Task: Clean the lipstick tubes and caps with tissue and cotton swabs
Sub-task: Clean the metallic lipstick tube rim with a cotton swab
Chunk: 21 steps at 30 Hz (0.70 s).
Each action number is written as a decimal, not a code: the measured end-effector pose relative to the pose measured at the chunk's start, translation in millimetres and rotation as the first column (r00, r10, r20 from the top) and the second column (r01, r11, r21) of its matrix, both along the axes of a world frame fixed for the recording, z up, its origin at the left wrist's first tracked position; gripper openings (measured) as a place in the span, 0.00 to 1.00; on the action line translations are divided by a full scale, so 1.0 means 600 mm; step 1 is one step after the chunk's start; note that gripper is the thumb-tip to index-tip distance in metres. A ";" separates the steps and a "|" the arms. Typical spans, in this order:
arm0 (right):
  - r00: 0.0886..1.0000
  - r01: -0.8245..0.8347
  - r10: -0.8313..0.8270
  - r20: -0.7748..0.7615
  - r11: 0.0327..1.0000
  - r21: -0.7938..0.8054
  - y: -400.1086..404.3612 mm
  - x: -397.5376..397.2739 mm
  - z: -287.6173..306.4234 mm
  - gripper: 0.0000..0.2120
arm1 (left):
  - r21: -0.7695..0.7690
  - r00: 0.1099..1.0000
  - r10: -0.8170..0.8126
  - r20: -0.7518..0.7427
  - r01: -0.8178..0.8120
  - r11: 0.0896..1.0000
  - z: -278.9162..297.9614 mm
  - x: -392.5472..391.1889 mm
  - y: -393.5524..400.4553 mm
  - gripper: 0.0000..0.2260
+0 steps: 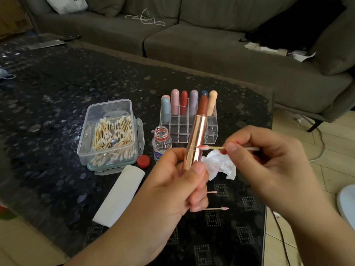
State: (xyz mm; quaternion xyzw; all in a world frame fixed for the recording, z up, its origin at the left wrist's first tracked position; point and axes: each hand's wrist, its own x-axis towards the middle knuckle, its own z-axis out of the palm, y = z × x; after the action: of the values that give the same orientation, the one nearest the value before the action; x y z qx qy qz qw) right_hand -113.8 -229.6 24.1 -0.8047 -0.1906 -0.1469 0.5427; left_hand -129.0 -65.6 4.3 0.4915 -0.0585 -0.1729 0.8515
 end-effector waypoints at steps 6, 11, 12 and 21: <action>0.999 -0.036 0.037 -0.007 0.998 0.059 0.004 -0.001 0.001 0.06 | -0.069 0.998 -0.065 0.014 0.065 0.995 -0.002 0.001 0.004 0.09; 0.999 -0.037 0.036 0.019 0.999 0.015 0.001 -0.002 0.003 0.07 | -0.129 0.996 -0.087 -0.034 0.082 0.988 -0.004 0.003 0.005 0.09; 0.999 -0.014 0.014 0.030 1.000 0.004 -0.001 -0.001 0.002 0.07 | -0.151 0.994 -0.099 -0.038 0.093 0.984 -0.005 0.004 0.005 0.08; 0.999 -0.009 0.009 0.051 1.000 -0.001 0.000 -0.003 0.003 0.08 | -0.203 0.988 -0.152 -0.034 0.142 0.969 -0.008 0.005 0.007 0.03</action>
State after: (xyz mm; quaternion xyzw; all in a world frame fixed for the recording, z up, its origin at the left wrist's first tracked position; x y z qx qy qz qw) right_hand -115.5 -229.7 26.0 -0.8000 -0.2079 -0.1649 0.5381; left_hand -126.3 -61.6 -0.3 0.3934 -0.0908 -0.2411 0.8825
